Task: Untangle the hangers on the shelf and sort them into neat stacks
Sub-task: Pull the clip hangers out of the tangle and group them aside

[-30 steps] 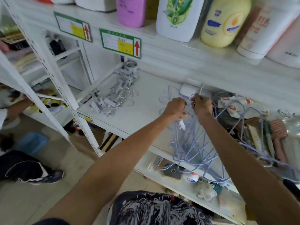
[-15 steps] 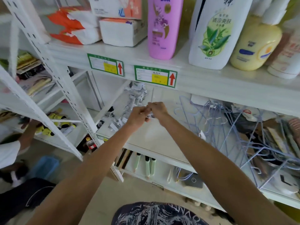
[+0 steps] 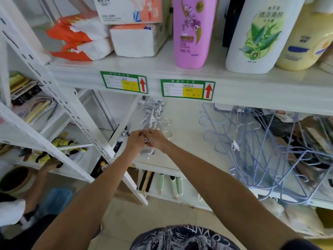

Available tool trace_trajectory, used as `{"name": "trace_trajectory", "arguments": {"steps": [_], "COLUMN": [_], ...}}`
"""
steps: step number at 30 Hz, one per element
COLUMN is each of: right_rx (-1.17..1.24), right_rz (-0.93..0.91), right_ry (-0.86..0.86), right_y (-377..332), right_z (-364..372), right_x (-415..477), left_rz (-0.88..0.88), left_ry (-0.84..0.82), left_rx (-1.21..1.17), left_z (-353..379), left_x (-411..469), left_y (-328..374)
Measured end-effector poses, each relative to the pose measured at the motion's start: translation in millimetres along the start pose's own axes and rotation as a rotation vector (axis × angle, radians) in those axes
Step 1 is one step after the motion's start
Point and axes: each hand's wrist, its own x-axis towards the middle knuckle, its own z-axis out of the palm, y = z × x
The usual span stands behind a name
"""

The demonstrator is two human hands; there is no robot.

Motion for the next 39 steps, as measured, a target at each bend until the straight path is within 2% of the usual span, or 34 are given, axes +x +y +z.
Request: {"name": "trace_trajectory", "arguments": {"steps": [2, 6, 9, 12, 14, 17, 20, 23, 25, 27, 30, 34, 39], "right_rx": [-0.054, -0.179, -0.189, -0.221, -0.239, -0.269, -0.306, -0.462, -0.613, -0.756, -0.999, -1.121, -1.125], "right_rz": [-0.002, -0.045, -0.061, -0.067, -0.051, -0.054, -0.111, -0.114, -0.014, 0.072, 0.087, -0.033, -0.139], "right_ry": [0.014, 0.019, 0.016, 0.001, 0.032, 0.143, 0.332, 0.484, 0.387, 0.207, 0.012, -0.065, -0.040], "right_y": [-1.1, -2.3, 0.3, 3.4, 5.4, 17.5, 32.6, 36.3, 29.7, 22.7, 21.3, 20.2, 21.7], "right_z": [2.9, 1.6, -7.2, -13.9, -18.5, -29.9, -48.7, -71.3, -80.7, -85.7, -91.0, -85.5, -77.0], "right_x": [3.9, 8.6, 5.6, 8.8, 14.0, 21.2, 23.9, 35.5, 47.8, 60.3, 83.0, 103.8, 112.6], "left_rz": [0.001, 0.120, 0.104, 0.173, 0.163, 0.013, -0.113, -0.114, -0.113, -0.111, -0.067, -0.021, -0.033], "left_ry": [0.044, 0.136, 0.190, 0.259, 0.222, 0.030, -0.048, -0.113, -0.141, -0.162, -0.194, -0.206, -0.242], "left_rx": [0.104, 0.364, 0.578, 0.543, 0.491, 0.503, 0.745, 0.894, 0.936, 0.952, 0.986, 0.968, 0.736], "left_z": [-1.6, -10.4, -21.6, -30.3, -35.1, -33.9, -28.0, -20.6, -17.1, -14.4, -8.3, 1.4, 3.9], "left_x": [-3.7, -11.2, -10.0, 10.8, 31.0, 53.3, 56.3, 52.2, 54.2, 58.9, 66.1, 78.6, 85.6], "left_y": [6.1, 18.5, 21.8, 9.3, -1.1, -7.6, -2.0, 9.0, 10.0, 7.6, 5.9, 9.4, 14.1]}}
